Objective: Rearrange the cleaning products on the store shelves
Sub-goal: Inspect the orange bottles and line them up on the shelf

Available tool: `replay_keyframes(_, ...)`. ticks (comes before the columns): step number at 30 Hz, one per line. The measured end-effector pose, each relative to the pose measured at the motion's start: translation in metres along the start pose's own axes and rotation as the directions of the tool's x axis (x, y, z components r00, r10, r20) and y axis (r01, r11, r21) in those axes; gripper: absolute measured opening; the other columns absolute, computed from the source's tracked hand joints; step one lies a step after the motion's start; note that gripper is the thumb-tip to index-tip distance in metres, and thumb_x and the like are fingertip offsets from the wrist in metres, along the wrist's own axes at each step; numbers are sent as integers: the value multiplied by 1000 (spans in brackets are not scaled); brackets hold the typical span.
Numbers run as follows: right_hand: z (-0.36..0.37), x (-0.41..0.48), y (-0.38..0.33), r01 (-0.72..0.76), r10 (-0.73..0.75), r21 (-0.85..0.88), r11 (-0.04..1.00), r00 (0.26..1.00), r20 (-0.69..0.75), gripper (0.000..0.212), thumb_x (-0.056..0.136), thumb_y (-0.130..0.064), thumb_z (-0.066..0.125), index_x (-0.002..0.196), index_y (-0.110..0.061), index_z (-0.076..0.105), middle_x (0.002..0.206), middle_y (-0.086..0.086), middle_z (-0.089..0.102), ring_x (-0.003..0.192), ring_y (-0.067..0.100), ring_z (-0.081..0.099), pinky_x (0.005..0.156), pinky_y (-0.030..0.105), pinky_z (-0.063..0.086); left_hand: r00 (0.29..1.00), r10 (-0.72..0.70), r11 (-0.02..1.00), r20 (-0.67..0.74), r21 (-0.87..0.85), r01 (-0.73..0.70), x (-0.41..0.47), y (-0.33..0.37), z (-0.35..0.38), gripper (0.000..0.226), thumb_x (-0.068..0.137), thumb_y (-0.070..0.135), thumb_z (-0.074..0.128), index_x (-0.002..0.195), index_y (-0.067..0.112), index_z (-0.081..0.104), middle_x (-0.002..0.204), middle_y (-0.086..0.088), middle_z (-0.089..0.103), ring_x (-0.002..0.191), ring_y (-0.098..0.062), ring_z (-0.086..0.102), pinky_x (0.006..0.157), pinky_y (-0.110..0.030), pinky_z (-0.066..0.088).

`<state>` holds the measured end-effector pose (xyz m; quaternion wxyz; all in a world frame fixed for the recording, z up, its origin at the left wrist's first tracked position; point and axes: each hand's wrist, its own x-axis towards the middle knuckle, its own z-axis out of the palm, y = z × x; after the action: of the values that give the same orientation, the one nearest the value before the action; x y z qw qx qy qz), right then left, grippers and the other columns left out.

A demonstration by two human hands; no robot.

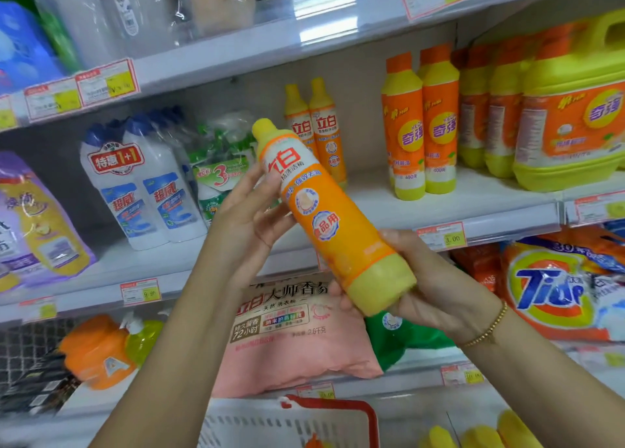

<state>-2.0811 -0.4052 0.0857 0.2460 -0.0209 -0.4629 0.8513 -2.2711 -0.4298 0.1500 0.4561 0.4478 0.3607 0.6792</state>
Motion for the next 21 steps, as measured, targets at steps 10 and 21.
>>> replay_keyframes(10,24,-1,-27,-155,108,287,945,979,173,63,73,-32,78,109,15,60,94,36,64,79,40,69,66,39,60,974,-222,952,36,-208,225,0,-1,-2,38,79,22,59,111,1,60,85,-11,73,74,-19,72,59,-25,58)
replay_keyframes(21,-41,-79,-17,-367,289,-467,805,929,-232,53,88,-15,62,136,-3,46,136,23,50,122,34,49,108,45,38,975,-172,972,140,186,145,-26,-23,34,27,79,29,62,104,19,62,90,1,72,76,-15,70,62,-32,58)
